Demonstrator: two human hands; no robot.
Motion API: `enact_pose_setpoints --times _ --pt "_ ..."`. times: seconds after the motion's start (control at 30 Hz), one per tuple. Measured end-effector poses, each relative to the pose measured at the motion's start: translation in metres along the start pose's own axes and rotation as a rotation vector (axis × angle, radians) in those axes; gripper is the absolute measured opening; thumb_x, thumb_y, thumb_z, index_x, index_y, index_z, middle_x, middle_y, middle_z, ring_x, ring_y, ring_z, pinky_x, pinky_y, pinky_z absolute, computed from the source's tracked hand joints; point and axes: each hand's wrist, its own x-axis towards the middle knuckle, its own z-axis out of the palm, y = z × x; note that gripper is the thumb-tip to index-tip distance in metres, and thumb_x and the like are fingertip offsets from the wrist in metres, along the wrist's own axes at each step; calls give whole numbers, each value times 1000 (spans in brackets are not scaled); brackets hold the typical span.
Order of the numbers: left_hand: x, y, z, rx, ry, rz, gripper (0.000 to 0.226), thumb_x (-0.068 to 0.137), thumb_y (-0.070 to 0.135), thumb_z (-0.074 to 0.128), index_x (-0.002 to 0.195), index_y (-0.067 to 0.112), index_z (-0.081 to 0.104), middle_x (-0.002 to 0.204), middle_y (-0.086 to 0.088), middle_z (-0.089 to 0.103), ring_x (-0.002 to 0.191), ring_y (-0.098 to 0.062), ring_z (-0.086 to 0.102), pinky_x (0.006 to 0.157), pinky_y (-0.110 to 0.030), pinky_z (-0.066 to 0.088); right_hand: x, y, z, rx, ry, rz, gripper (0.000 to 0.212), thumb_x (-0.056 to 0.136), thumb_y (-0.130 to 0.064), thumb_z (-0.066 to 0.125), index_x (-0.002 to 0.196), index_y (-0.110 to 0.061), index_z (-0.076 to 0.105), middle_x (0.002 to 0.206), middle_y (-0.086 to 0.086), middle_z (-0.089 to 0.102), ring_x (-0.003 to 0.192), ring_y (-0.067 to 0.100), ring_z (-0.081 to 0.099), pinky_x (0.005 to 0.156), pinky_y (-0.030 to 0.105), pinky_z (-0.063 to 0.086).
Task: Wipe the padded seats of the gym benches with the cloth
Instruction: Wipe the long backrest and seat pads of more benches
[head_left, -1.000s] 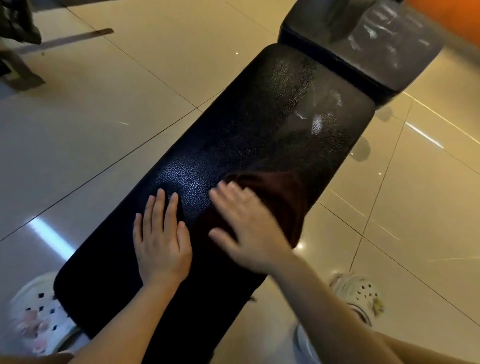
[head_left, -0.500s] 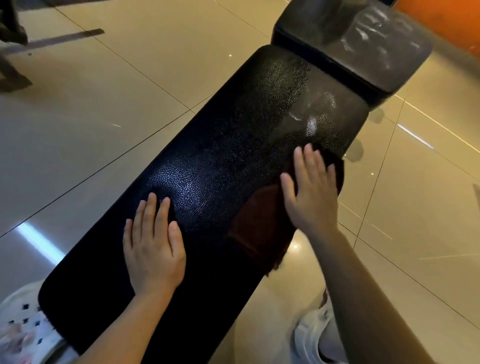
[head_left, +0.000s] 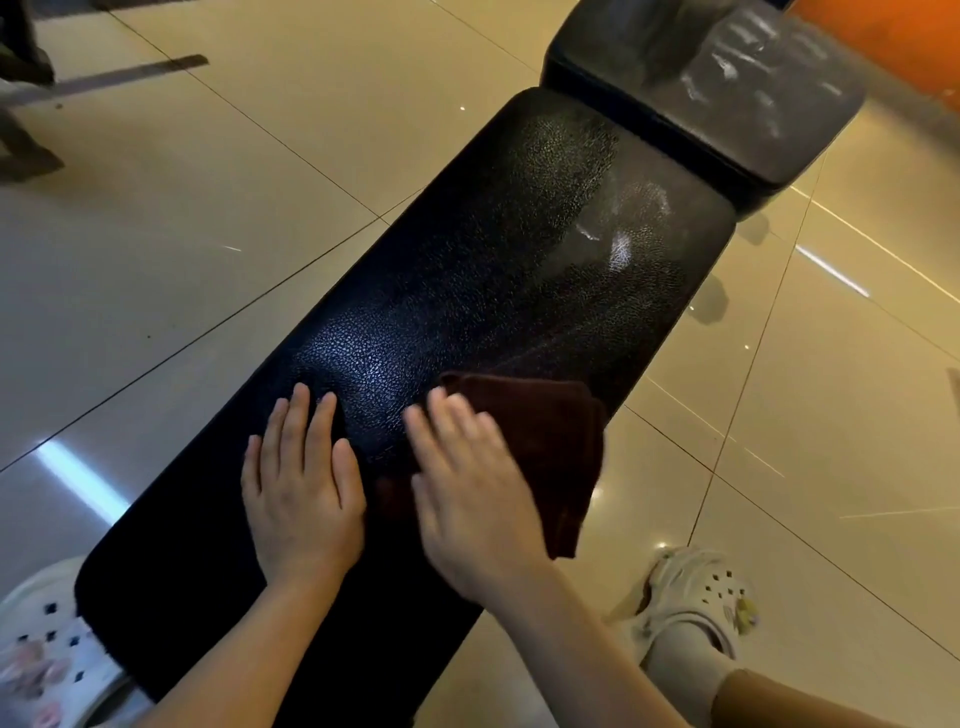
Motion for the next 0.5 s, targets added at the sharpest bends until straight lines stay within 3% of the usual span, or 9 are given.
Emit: enact_pose_setpoints --times 0.1,0.23,0.3,0.4,0.5 --pt "-1 -1 1 -14 15 11 55 99 36 22 144 14 43 155 -7 35 144 -24 28 117 -42 14 11 16 -4 20 -42 -87 62 98 -46 31 152 -16 34 159 4 29 147 19 24 120 37 14" --pt "0 1 0 -2 12 -1 55 99 37 21 146 16 41 157 -5 32 146 -22 25 119 -38 8 54 85 -33 -138 72 162 84 90 -68 24 155 -15 23 162 5 17 150 21 15 120 35 2" --pt "-1 1 0 10 -2 0 55 100 38 20 147 17 38 157 -4 30 146 -21 23 119 -37 7 74 107 -47 -196 8 232 92 86 -73 13 157 -16 9 164 4 4 151 19 3 121 36 -1" --pt "-1 1 -1 16 -19 -4 55 100 39 19 148 19 36 159 -2 27 147 -17 18 119 -36 4 81 104 -48 -233 -24 248 91 87 -71 5 156 -11 0 164 8 -5 151 21 -8 122 37 -6" --pt "0 2 -1 14 -22 -10 56 99 40 20 148 19 37 158 -1 27 147 -17 19 119 -35 4 65 75 -34 -211 -55 138 84 92 -61 9 155 -6 5 163 14 -2 151 26 -6 122 39 -6"
